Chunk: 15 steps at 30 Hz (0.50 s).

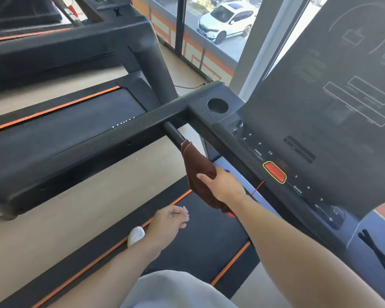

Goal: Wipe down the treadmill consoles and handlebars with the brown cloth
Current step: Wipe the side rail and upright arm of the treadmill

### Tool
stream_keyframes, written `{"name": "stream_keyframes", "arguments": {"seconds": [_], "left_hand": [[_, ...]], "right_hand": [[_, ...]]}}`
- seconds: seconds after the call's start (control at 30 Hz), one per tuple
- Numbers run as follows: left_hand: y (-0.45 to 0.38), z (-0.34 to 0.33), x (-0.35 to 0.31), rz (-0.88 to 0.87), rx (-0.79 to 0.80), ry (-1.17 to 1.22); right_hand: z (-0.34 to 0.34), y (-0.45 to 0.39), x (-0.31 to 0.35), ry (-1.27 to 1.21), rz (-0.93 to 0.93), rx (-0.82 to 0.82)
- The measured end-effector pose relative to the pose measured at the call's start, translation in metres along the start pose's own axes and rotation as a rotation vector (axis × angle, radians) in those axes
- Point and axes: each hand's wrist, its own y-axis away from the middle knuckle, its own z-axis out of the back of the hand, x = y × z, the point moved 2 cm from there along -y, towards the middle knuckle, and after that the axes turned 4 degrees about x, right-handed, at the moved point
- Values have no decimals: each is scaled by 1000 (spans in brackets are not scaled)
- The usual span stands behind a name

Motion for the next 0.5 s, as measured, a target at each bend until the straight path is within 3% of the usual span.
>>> {"name": "stream_keyframes", "arguments": {"seconds": [0.17,0.23,0.3,0.37,0.5], "left_hand": [[-3,-3,-9,-28,-21,-25],[-11,-1,-18,-30,-28,-25],[-23,2,-31,-46,-42,-13],[-38,3,-48,-64,-44,-28],[-72,4,-77,-29,38,29]], "right_hand": [[-21,18,-10,301,147,-174],[-23,25,-12,202,218,-206],[-16,28,-9,-89,234,-256],[-9,22,-10,-295,89,-291],[0,6,-5,-31,-255,56]]}}
